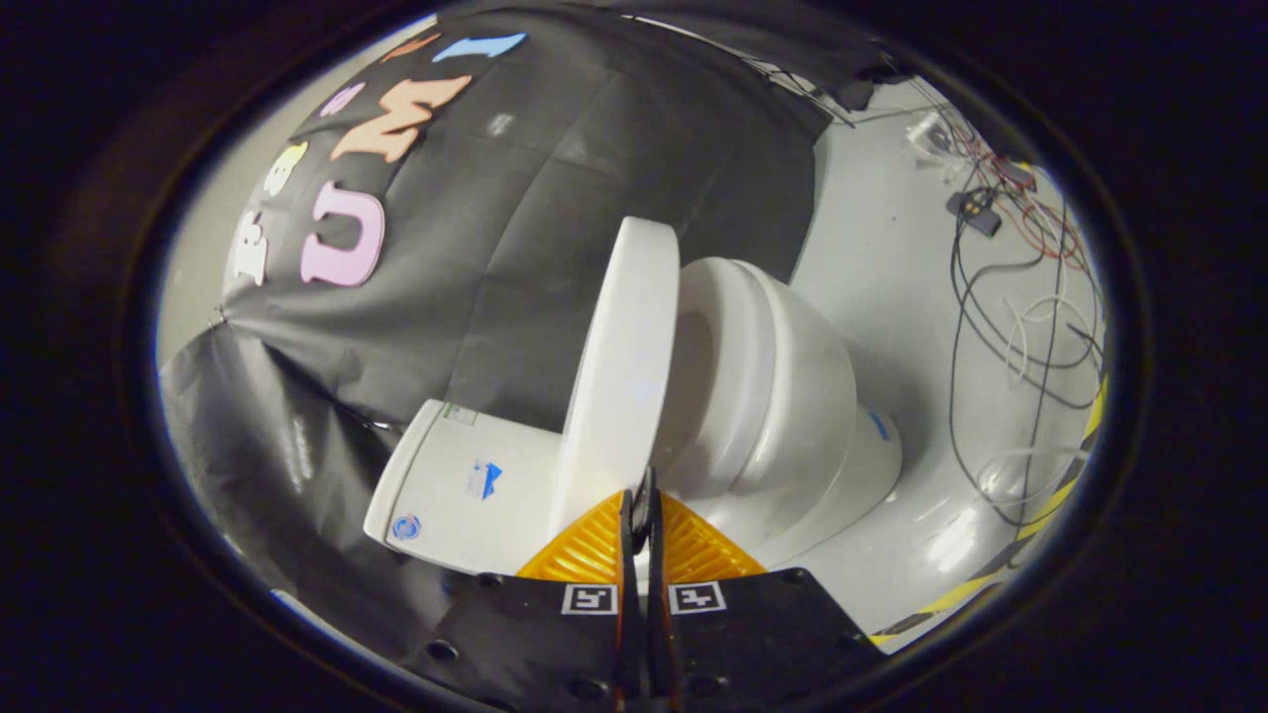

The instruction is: Open the toilet lid.

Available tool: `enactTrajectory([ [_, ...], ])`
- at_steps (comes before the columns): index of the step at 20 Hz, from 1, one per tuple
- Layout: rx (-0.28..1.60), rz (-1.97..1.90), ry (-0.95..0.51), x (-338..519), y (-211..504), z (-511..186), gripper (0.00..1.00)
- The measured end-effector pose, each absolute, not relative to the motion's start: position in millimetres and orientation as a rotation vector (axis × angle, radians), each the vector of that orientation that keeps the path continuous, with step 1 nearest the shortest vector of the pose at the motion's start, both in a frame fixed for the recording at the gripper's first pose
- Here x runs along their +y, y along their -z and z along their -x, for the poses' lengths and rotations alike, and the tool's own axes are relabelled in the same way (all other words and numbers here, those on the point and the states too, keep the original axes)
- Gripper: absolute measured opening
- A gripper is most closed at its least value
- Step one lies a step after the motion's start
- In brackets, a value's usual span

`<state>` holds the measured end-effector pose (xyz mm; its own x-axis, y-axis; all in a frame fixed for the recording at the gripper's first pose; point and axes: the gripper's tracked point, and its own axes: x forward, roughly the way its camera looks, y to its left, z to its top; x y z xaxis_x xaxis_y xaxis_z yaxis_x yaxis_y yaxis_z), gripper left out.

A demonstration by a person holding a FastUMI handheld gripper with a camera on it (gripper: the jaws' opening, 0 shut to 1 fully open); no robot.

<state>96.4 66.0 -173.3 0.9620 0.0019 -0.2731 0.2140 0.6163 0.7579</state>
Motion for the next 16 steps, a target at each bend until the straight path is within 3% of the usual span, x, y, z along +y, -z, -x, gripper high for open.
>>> enactTrajectory([
  [3, 0.239, -0.905, 0.146, 66, 158, -99, 0.04],
  [7, 0.31, -0.865, 0.283, 65, 158, -90, 0.02],
  [16, 0.336, -0.774, 0.34, 79, 132, -97, 0.01],
])
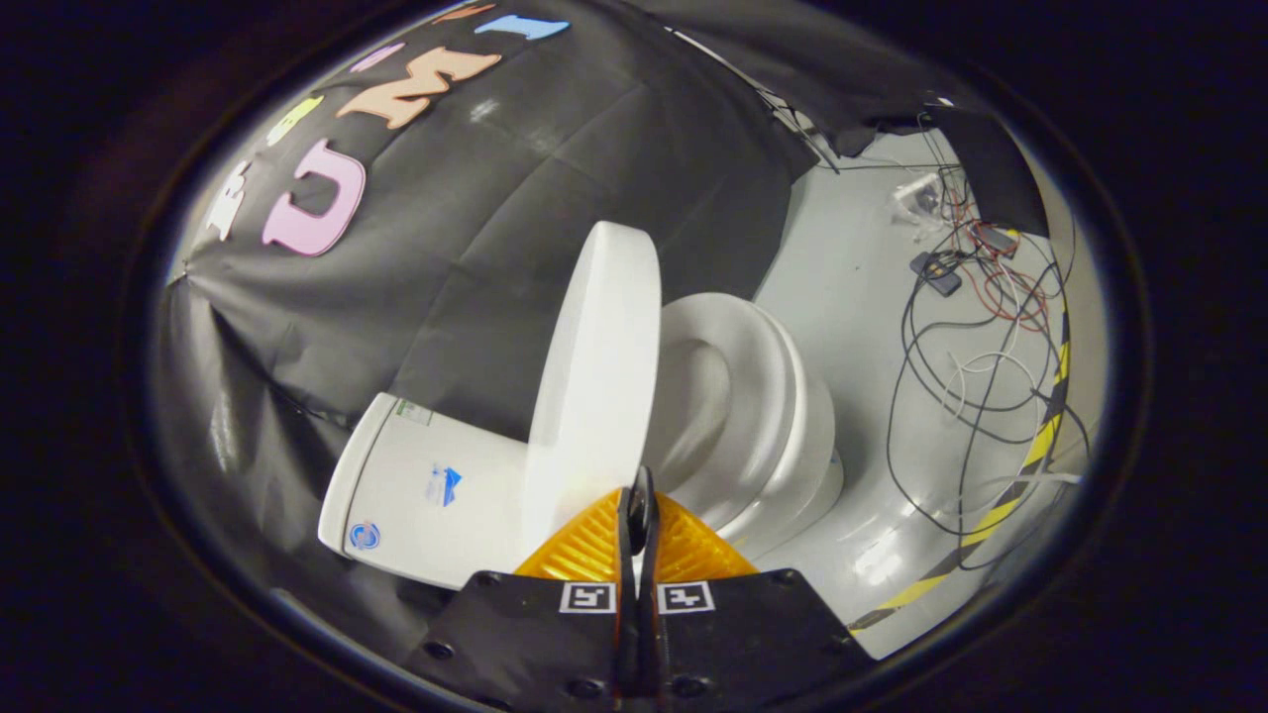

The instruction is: Open the toilet lid.

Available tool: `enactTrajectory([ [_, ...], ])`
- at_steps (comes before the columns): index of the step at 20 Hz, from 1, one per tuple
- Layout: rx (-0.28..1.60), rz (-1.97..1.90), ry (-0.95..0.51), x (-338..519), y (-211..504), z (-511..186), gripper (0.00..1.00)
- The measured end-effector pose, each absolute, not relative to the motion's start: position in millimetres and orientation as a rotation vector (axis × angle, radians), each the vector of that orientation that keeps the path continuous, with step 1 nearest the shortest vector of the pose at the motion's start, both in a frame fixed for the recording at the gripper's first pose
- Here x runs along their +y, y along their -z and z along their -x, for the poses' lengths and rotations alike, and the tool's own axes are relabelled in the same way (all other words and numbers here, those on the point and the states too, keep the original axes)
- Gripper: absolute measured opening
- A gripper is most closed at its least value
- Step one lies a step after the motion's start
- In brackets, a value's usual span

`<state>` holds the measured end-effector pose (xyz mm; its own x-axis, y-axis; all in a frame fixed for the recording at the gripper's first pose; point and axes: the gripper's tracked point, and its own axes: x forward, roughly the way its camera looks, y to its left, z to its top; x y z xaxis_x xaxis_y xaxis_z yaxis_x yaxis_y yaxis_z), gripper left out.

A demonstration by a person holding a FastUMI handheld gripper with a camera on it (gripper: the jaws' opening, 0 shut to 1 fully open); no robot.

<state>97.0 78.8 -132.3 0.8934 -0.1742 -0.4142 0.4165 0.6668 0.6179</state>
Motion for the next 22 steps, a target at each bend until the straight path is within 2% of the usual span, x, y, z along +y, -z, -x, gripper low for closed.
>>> enactTrajectory([
  [13, 0.338, -0.653, 0.341, 111, 82, -101, 0.01],
  [22, 0.345, -0.435, 0.365, 139, 50, -107, 0.01],
])
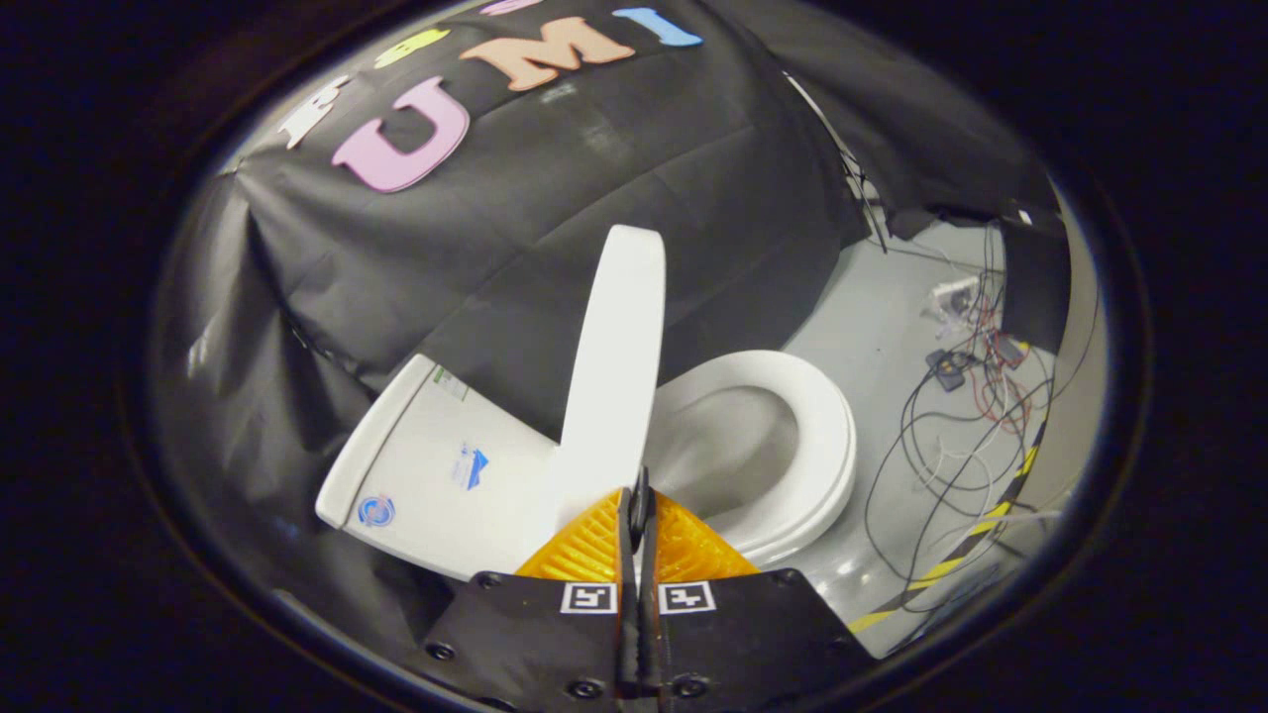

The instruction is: Open the toilet lid.

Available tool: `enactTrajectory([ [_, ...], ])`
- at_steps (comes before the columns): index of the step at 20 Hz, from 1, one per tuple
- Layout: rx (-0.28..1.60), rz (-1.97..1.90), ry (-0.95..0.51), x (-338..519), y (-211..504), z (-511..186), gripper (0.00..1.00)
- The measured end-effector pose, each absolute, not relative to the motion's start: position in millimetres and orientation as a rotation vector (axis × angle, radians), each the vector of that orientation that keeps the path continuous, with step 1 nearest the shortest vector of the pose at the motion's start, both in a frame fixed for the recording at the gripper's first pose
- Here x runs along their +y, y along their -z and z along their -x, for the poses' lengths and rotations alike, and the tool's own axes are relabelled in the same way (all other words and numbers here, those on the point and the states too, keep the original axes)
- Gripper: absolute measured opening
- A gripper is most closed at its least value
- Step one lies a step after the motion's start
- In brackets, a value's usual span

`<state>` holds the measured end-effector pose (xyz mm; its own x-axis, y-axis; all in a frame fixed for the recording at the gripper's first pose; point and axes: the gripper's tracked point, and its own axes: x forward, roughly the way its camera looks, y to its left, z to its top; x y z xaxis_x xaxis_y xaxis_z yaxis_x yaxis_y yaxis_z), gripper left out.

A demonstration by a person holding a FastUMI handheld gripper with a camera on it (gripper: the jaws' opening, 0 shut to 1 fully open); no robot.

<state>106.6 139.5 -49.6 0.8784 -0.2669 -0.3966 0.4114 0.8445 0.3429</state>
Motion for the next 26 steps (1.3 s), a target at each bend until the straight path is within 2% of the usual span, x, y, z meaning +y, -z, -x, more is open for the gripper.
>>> enactTrajectory([
  [26, 0.268, -0.218, 0.441, 195, 3, -124, 0.01],
])
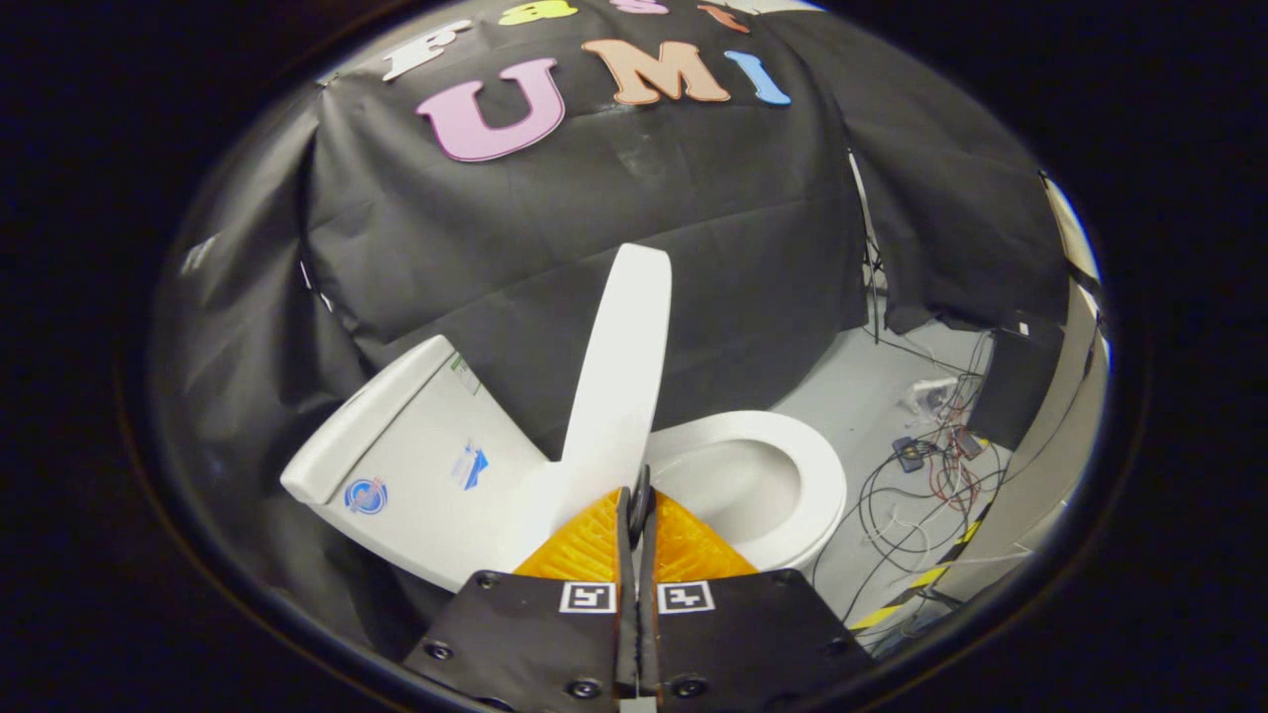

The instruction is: Open the toilet lid.

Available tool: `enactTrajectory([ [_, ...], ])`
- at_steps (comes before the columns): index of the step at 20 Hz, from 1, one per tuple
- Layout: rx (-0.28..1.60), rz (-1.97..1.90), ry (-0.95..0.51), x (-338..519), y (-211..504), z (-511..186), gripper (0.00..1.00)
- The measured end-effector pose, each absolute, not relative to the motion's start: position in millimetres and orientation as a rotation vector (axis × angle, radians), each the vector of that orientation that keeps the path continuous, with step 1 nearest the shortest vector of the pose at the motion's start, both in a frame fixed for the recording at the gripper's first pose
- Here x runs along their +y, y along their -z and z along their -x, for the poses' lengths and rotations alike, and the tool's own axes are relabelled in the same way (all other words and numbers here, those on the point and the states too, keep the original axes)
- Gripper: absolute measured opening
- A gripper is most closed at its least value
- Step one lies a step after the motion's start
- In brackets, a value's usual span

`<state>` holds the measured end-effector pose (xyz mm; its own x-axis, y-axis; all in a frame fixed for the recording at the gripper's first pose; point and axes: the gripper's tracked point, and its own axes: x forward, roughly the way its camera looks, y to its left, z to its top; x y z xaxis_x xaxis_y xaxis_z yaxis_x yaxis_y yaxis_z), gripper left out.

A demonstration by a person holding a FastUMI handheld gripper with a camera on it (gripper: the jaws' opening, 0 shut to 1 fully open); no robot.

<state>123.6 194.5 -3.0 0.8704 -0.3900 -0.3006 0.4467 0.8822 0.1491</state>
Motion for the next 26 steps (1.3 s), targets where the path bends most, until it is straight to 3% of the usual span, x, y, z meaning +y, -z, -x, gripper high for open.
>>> enactTrajectory([
  [26, 0.191, 0.005, 0.47, 269, -31, -157, 0.01],
])
